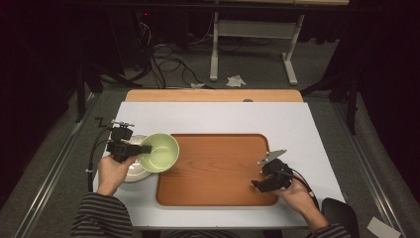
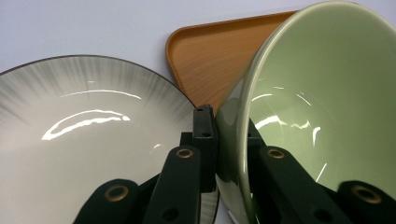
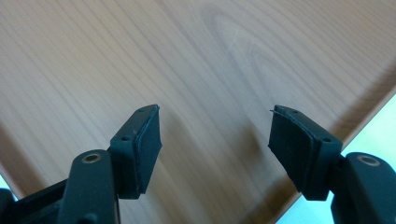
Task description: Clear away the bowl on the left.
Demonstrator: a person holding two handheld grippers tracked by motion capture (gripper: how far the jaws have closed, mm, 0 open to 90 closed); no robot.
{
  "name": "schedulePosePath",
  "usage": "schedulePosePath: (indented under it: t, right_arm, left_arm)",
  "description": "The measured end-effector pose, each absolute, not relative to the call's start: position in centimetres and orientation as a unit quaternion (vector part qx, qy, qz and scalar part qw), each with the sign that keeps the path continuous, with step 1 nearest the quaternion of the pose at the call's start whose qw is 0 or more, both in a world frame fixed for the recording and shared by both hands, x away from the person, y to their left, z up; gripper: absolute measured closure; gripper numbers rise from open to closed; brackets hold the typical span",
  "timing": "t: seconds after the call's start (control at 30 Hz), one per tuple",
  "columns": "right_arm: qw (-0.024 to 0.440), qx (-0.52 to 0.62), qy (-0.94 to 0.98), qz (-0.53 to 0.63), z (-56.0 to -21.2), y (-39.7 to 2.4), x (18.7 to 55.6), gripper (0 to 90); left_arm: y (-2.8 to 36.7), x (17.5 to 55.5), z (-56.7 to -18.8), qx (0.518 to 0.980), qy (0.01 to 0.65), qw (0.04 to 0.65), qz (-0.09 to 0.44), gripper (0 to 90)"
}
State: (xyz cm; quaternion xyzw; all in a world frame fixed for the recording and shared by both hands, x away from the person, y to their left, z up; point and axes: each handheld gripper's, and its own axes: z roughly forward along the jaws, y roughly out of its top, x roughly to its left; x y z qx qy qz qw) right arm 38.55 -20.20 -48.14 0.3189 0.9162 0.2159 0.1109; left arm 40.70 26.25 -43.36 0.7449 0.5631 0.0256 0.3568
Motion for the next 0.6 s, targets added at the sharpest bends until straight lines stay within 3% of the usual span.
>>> schedulePosePath:
  t: [0.6]
  right_arm:
    - [0.112,0.324,0.913,0.22,-48.0,-20.3,38.5,35.9]
  left_arm:
    - [22.9,41.1,-42.6,0.767,0.53,0.363,0.005,83.8]
